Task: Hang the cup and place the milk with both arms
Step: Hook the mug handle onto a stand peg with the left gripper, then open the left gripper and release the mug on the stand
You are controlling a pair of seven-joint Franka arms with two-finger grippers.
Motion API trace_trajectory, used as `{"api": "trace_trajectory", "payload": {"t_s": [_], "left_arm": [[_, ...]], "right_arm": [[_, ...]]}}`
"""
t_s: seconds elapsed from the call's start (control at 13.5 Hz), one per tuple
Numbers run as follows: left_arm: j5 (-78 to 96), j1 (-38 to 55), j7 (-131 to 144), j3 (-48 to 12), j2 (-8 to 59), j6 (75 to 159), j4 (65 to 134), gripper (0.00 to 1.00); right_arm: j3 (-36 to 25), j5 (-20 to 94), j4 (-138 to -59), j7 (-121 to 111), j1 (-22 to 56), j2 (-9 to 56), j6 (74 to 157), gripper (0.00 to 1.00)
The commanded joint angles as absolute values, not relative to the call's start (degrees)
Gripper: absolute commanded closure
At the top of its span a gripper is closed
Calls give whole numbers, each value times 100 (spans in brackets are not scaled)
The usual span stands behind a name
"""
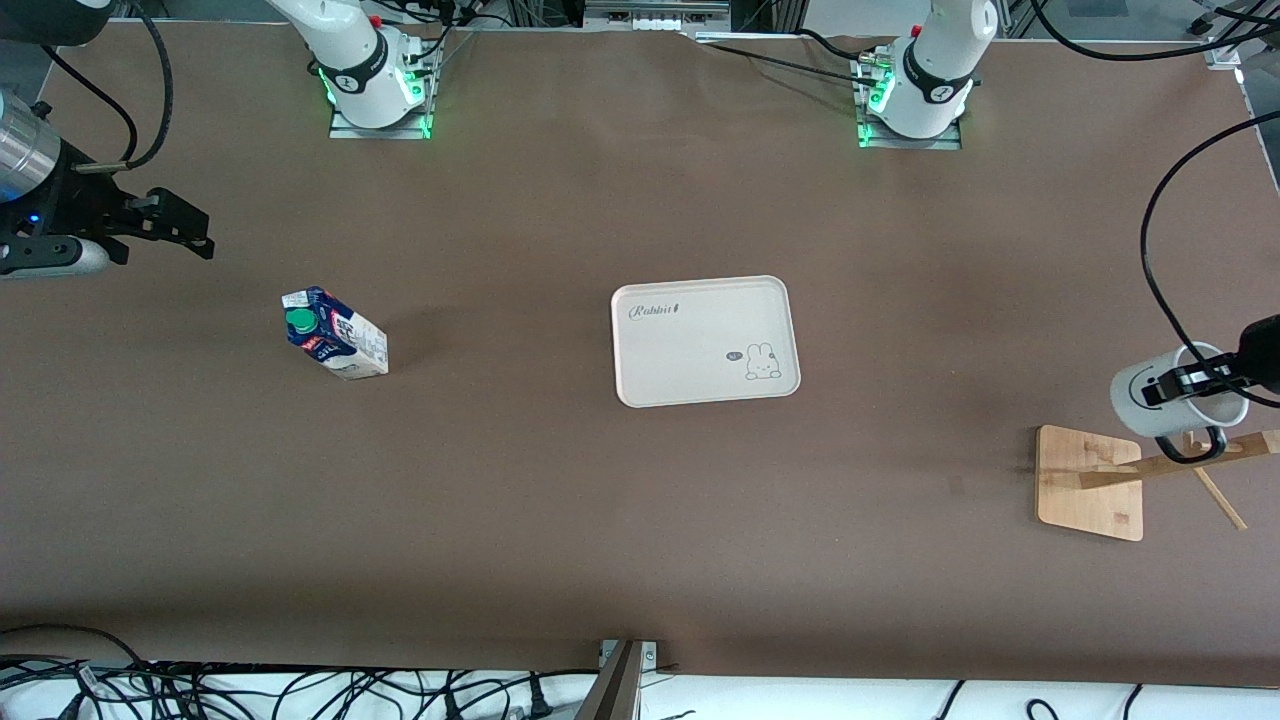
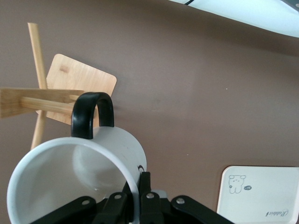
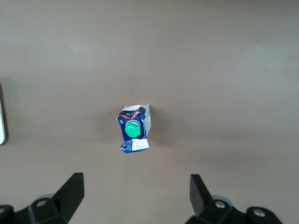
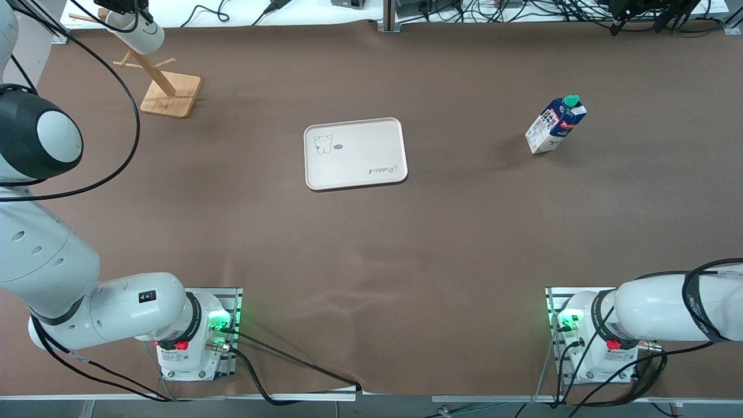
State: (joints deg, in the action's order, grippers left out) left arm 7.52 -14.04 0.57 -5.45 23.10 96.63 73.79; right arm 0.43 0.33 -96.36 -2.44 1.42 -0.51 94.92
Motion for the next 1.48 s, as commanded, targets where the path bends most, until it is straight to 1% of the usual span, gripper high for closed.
{"api": "trace_trajectory", "payload": {"t_s": [0.0, 0.3, 0.37, 0.44, 0.52, 0.74, 0.89, 1.03, 1.18, 1.4], "left_arm": [[888, -1625, -430, -606, 2267, 9677, 7436, 100], [888, -1819, -904, -589, 2469, 9686, 7400, 100], [879, -1828, -940, -589, 2513, 9686, 7400, 98], [809, -1811, -923, -580, 2531, 9677, 7400, 31], [870, -1784, -827, -580, 2531, 9685, 7400, 0], [791, -1723, -817, -641, 2479, 9642, 7374, 0], [774, -1504, -826, -703, 2365, 9572, 7392, 0], [320, -1066, -835, -721, 2251, 9230, 7374, 0], [-254, -538, -818, -721, 1970, 9167, 7417, 0], [-325, -247, -843, -695, 1872, 8702, 7418, 0]], "right_arm": [[141, -44, -9501, -229, 53, -9, 9404, 0], [141, -44, -9501, -229, 44, -9, 9404, 0], [141, -44, -9501, -229, 44, -9, 9404, 0], [141, -44, -9501, -229, 53, -9, 9396, 0], [141, -44, -9501, -229, 44, -9, 9396, 0], [141, -44, -9501, -229, 44, -9, 9396, 0], [141, -44, -9501, -229, 44, -9, 9396, 0], [132, -44, -9501, -229, 44, -9, 9396, 0], [141, -44, -9510, -229, 44, -9, 9387, 0], [132, -44, -9501, -229, 44, -9, 9387, 0]]}}
